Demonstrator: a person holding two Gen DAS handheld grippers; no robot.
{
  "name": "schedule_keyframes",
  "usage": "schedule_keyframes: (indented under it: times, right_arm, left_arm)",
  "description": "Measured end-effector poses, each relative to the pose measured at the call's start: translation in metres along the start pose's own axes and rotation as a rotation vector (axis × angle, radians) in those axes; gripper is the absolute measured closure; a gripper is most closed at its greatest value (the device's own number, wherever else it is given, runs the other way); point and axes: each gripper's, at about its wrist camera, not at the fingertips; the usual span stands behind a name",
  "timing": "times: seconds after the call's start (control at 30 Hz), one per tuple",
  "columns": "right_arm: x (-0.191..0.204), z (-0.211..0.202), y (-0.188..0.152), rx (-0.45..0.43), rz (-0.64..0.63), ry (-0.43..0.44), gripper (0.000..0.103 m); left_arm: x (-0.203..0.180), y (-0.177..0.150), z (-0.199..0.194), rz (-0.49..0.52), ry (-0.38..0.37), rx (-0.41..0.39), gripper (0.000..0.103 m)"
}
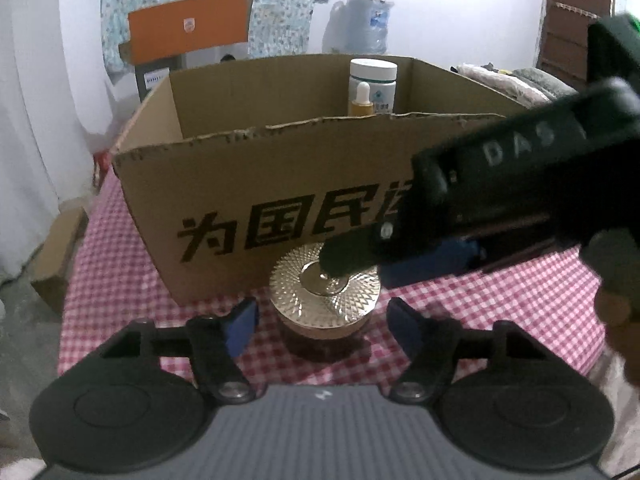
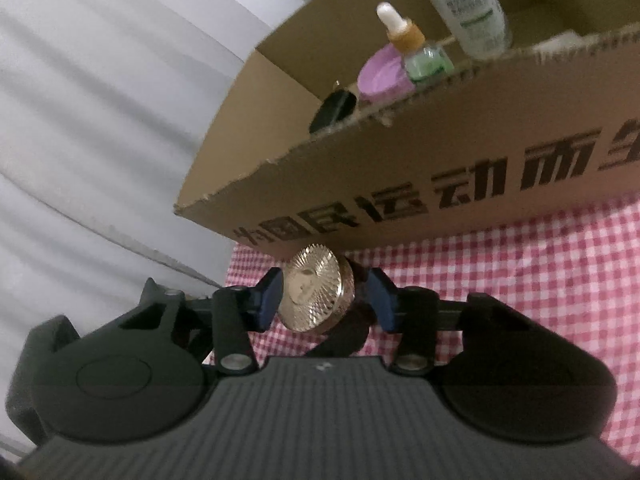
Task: Organize rigid objects
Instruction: 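Close the right tool on the gold round tin, then lift the gold round tin off the table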
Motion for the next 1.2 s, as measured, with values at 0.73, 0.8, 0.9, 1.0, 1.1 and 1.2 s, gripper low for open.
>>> schedule_keyframes:
  times: [0.73,0.8,0.9,1.0,1.1,1.2]
  right_arm:
    - [-0.018,-0.035,-0.033,-0.007,0.035,-0.043,0.062]
    - [-0.021,-0.04,-0.037,-0.012,0.041,-0.047,0.062]
    - [-0.024,-0.048,-0.042,-0.018,0.044,-0.055,0.062]
    - [-0.025,-0.051,-0.044,-0.02,0.044,-0.059,0.061]
    - [-0.027,-0.055,-0.045,-0.022,0.05,-0.059,0.061]
    - [-0.029,-0.056,-0.045,-0.022,0.056,-0.054,0.061]
  left_arm:
    - [-0.038,-0.01,-0.013,0.046,-0.07,0.026,0.046]
    - [-0.042,-0.011,-0.015,0.053,-0.074,0.027,0.046]
    - [-0.048,-0.012,-0.016,0.061,-0.082,0.026,0.046]
    - [-0.052,-0.012,-0.016,0.066,-0.086,0.026,0.046]
    - [-0.054,-0.011,-0.016,0.074,-0.086,0.026,0.046]
    - [-0.054,-0.009,-0.015,0.086,-0.088,0.028,0.046]
Point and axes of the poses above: each gripper's, at about its wrist camera, not at the fingertips, and z roughly the way its jaws point, x to its left, y to its top, and after that the axes turned 2 degrees about -x, right-handed
